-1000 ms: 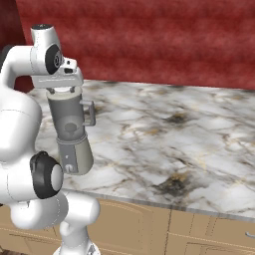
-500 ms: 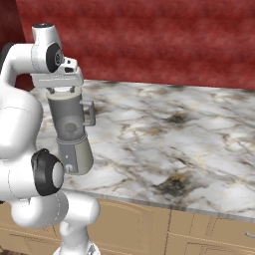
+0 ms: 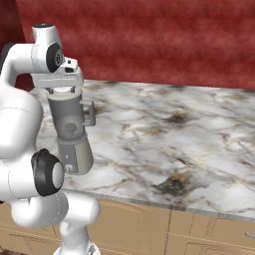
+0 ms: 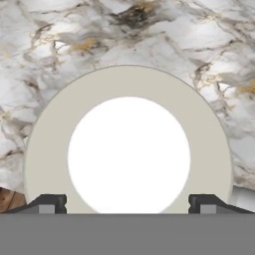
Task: Open the blender lid, put the tangerine in the blender, close the lid, and start the blender.
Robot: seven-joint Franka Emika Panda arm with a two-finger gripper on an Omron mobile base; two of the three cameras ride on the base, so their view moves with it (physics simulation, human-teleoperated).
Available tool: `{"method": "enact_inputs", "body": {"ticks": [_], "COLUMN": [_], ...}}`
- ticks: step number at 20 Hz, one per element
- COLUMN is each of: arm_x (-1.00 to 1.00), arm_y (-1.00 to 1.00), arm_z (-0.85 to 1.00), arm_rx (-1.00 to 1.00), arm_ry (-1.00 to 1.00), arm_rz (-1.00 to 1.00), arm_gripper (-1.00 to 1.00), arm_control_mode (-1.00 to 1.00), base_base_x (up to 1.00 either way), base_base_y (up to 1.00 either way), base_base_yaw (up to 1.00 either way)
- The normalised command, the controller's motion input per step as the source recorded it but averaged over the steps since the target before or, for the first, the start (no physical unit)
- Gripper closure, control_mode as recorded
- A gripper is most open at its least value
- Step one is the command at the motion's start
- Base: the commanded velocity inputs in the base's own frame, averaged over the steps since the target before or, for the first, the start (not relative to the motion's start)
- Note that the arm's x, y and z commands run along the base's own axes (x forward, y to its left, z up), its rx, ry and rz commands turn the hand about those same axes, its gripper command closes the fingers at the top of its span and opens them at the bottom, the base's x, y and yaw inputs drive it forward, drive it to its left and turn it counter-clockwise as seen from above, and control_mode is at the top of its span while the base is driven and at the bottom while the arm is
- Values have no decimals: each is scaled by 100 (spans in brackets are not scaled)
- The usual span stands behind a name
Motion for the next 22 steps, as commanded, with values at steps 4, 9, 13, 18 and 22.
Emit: {"method": "enact_inputs", "body": {"ticks": [4, 9, 13, 18, 22], "arm_x": [0, -3, -8, -13, -56], "arm_y": [-2, 0, 0, 0, 0], "arm_z": [0, 11, 22, 24, 7], "arm_rx": [0, 0, 0, 0, 0], "arm_ry": [0, -5, -7, -10, -22], "arm_rz": [0, 0, 0, 0, -7], "arm_gripper": [-100, -100, -100, -100, -100], "arm_control_mode": [-100, -100, -100, -100, -100], "base_base_x": [0, 0, 0, 0, 0], "base_base_y": [0, 0, 0, 0, 0], "base_base_yaw": [0, 0, 0, 0, 0]}}
